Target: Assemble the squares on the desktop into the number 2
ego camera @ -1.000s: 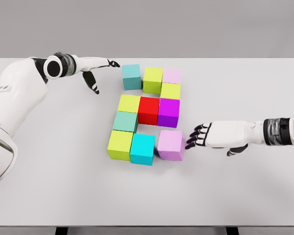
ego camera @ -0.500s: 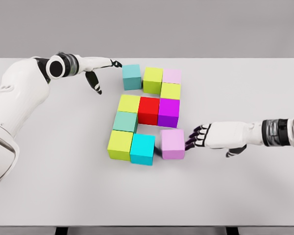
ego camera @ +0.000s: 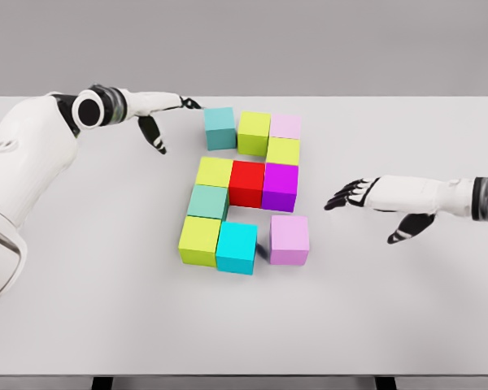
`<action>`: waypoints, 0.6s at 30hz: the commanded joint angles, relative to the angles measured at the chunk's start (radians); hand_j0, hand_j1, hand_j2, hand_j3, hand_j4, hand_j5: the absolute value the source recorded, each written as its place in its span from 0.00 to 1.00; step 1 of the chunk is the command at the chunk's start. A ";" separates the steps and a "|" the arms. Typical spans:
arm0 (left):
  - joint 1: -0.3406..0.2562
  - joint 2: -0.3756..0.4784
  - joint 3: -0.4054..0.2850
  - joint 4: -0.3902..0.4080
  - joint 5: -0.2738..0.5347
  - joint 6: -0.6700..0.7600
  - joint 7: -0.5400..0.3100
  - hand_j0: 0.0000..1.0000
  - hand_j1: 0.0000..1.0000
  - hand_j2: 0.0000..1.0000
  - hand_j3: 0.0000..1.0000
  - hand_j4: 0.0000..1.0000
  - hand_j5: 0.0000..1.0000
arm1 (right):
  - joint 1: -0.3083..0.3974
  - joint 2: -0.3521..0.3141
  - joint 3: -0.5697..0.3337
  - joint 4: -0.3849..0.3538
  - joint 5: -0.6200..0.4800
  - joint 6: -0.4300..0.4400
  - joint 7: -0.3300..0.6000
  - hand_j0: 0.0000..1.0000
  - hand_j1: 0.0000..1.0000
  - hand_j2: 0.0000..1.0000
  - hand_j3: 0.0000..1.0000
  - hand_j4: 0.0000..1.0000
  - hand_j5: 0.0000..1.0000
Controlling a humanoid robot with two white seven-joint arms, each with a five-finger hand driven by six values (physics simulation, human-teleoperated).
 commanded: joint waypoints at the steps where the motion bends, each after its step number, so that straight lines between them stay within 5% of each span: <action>1: 0.000 0.025 0.005 -0.005 0.005 -0.054 -0.006 1.00 1.00 1.00 1.00 1.00 1.00 | 0.000 0.019 0.016 0.029 -0.210 0.003 0.000 1.00 1.00 1.00 1.00 1.00 1.00; 4: 0.002 0.045 0.005 -0.003 0.007 -0.070 -0.007 1.00 1.00 1.00 1.00 1.00 1.00 | 0.002 0.021 0.091 0.023 -0.440 0.003 0.000 1.00 1.00 1.00 1.00 1.00 1.00; 8: 0.006 0.048 0.005 0.000 0.005 -0.091 -0.007 1.00 1.00 1.00 1.00 1.00 1.00 | 0.026 0.024 0.138 0.029 -0.590 0.003 0.000 1.00 1.00 1.00 1.00 1.00 1.00; 18: 0.011 0.044 -0.003 -0.043 -0.001 -0.162 -0.007 1.00 1.00 1.00 1.00 1.00 1.00 | 0.052 0.080 0.134 0.115 -0.607 0.003 0.000 1.00 1.00 1.00 1.00 1.00 1.00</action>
